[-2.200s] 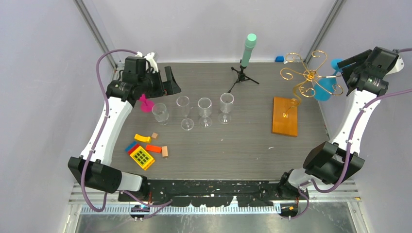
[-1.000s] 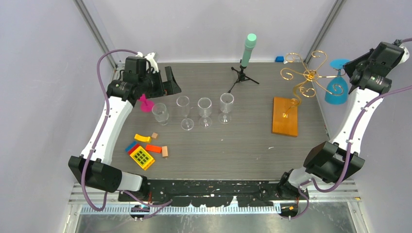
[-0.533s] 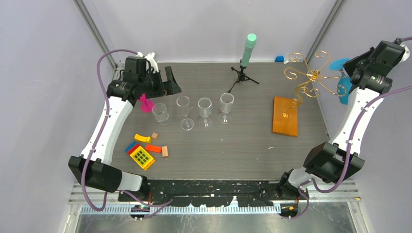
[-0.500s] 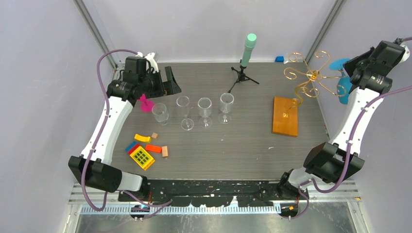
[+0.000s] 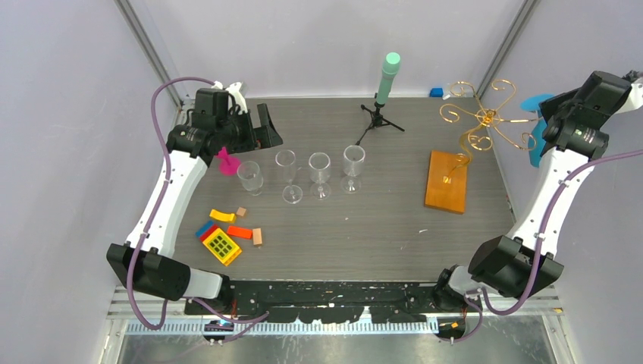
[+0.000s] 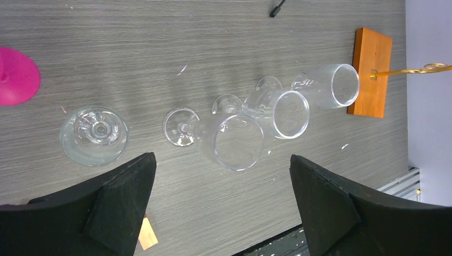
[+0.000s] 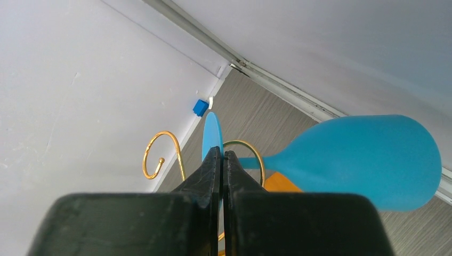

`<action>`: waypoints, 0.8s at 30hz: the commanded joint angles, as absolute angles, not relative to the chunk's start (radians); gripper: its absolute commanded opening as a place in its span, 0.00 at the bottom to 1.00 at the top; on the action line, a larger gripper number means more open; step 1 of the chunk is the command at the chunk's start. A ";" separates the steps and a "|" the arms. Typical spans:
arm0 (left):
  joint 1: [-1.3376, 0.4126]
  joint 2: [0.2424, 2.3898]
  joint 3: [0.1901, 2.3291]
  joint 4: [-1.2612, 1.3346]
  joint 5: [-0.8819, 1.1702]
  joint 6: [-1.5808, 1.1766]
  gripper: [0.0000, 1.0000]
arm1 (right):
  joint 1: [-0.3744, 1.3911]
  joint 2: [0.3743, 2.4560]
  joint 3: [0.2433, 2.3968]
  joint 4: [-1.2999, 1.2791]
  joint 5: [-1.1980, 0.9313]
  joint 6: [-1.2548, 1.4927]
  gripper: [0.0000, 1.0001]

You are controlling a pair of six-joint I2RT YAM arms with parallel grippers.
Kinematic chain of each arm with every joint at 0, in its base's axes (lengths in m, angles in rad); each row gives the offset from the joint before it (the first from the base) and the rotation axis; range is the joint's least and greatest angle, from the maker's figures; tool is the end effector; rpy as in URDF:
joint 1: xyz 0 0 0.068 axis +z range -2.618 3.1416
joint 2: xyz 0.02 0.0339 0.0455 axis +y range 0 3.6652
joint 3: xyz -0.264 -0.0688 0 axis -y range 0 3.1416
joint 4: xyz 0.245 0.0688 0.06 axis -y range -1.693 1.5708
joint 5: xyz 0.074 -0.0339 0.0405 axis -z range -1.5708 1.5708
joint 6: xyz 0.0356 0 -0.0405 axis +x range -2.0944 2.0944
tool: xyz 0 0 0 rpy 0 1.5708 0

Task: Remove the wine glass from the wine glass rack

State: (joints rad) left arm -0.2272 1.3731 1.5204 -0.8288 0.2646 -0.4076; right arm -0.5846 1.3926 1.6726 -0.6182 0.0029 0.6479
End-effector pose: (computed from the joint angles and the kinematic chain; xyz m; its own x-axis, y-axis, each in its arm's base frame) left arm 0.2764 -0.0735 0.3994 -0.7281 -0.2244 -0.6477 0.1380 0.8776 -0.4591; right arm 0.2463 -0.1631 0.4623 0.1138 0.6484 -0.7528 0.6088 0.5532 0.5686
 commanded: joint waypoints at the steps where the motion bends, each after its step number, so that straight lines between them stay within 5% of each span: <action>1: -0.226 1.360 1.545 -0.825 0.260 -0.391 1.00 | -0.591 1.348 1.661 -0.561 0.085 0.686 0.00; 24: -0.225 1.368 1.549 -0.825 0.265 -0.383 1.00 | -0.591 1.261 1.535 -0.475 -0.087 0.907 0.00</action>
State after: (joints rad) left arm -0.2272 1.3731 1.5204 -0.8291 0.2619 -0.4053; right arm -0.5850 1.2892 1.5551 -0.5865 -0.0402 0.8444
